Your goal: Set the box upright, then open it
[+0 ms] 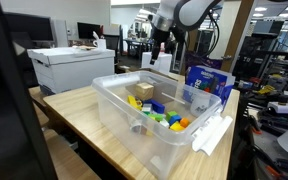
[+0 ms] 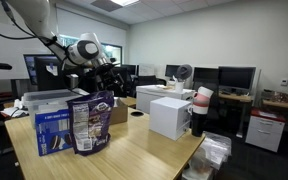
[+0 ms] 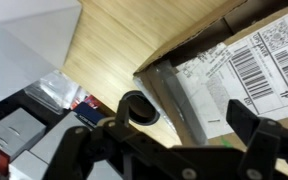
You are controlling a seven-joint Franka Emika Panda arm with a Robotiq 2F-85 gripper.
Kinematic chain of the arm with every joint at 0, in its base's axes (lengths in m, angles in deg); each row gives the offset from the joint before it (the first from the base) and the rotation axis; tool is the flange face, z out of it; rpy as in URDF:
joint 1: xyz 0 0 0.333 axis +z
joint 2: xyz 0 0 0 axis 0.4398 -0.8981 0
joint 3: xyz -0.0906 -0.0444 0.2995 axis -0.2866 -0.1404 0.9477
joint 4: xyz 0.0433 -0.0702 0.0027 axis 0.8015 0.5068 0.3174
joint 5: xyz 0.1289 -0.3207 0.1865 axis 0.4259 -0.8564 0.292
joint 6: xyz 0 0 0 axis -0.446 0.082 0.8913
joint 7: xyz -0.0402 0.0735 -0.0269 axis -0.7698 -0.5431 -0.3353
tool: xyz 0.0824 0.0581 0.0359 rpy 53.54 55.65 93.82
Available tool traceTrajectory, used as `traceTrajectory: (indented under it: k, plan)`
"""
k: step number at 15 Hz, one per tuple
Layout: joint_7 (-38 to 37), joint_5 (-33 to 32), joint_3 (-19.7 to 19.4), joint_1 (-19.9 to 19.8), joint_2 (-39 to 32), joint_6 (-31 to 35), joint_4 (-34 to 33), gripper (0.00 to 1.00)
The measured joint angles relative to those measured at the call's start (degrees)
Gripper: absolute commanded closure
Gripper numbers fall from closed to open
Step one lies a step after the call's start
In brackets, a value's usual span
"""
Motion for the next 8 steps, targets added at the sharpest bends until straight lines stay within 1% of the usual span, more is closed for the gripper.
traceTrajectory:
  k: [2,5,6,8]
  plan:
    - [-7.01,-3.49,-3.32,4.17,-1.18,-4.29,-2.99,0.0]
    - [-17.43,-7.27,-5.16,8.36,-2.4,-11.91,-6.56,0.0]
    - [-20.84,-8.88,-4.14,8.28,-2.53,-14.8,-7.6,0.0]
    - [-28.29,-12.64,0.87,5.41,-2.52,-21.26,-9.89,0.0]
